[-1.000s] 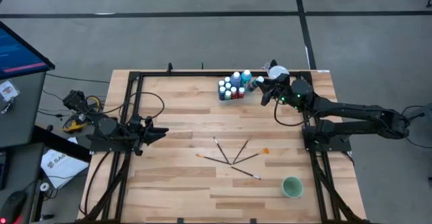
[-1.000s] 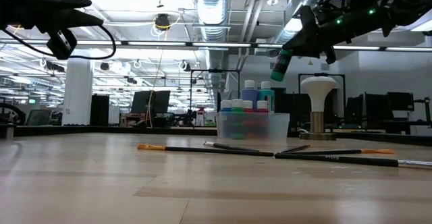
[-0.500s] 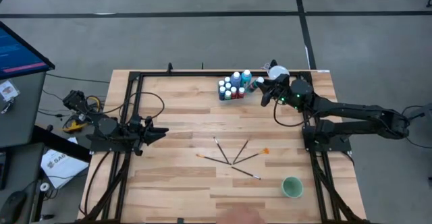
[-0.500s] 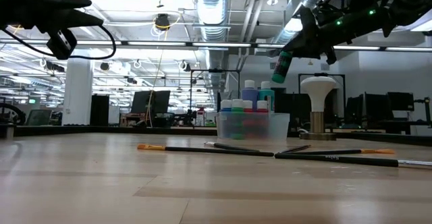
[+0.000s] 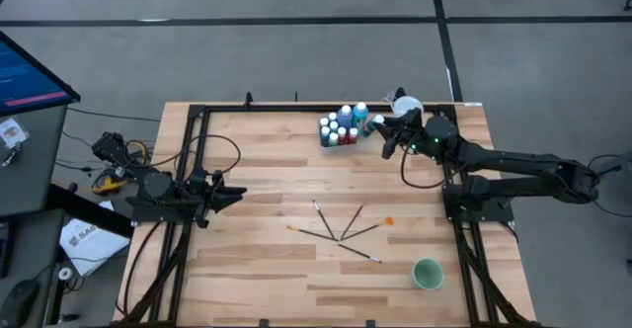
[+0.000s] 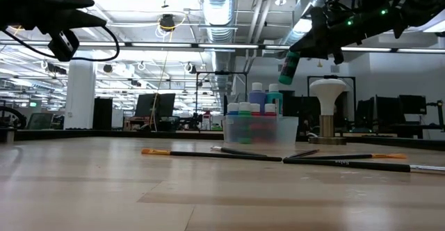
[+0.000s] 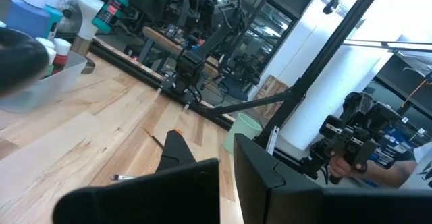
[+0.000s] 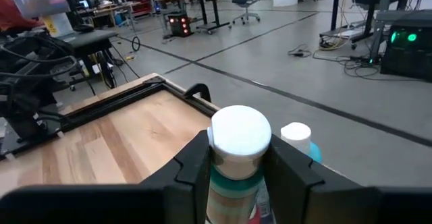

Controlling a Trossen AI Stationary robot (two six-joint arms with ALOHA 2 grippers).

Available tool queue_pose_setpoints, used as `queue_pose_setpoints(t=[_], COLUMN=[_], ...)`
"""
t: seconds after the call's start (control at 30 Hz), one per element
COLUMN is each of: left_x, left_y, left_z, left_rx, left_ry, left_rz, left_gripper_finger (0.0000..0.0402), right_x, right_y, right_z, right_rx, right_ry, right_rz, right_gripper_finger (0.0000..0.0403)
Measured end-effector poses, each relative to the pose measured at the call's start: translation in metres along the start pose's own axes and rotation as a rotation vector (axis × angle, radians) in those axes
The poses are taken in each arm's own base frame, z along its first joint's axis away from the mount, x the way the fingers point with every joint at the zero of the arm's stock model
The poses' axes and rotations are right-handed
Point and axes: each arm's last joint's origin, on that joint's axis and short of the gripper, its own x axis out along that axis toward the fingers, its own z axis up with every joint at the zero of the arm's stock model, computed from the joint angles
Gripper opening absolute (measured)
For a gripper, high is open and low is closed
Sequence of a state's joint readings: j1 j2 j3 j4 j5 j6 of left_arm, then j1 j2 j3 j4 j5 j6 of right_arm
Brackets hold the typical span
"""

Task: Pick & Place Paint Supplies
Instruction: Put the dark green paint bottle into the transparent bin

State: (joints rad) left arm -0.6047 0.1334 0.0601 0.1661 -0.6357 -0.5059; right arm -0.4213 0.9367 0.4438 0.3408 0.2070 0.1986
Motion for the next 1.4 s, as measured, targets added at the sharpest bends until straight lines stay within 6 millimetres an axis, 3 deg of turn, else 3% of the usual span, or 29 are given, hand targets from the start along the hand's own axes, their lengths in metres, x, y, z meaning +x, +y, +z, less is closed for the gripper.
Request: queue_pose_setpoints(t=[0.33, 0.8, 1.4], left_x=[0.000, 0.000, 0.000], left_y=[0.000, 0.000, 0.000], left_z=[0.000, 0.000, 0.000], left_rx=[0.000, 0.000, 0.000], left_ry=[0.000, 0.000, 0.000], left_rz=[0.000, 0.000, 0.000], left_gripper_finger=[0.0002, 0.0002, 0.0002], right_x=[0.014, 0.034, 0.054], right_y=[-0.001, -0.023, -0.022], right_z=[-0.014, -0.022, -0.044], right_rx=[-0.083, -0.148, -0.214], right_ry=[0.074, 0.099, 0.155], right_rz=[0.008, -0.011, 0.026], right_gripper_finger=[0.0103, 0.0103, 0.0103])
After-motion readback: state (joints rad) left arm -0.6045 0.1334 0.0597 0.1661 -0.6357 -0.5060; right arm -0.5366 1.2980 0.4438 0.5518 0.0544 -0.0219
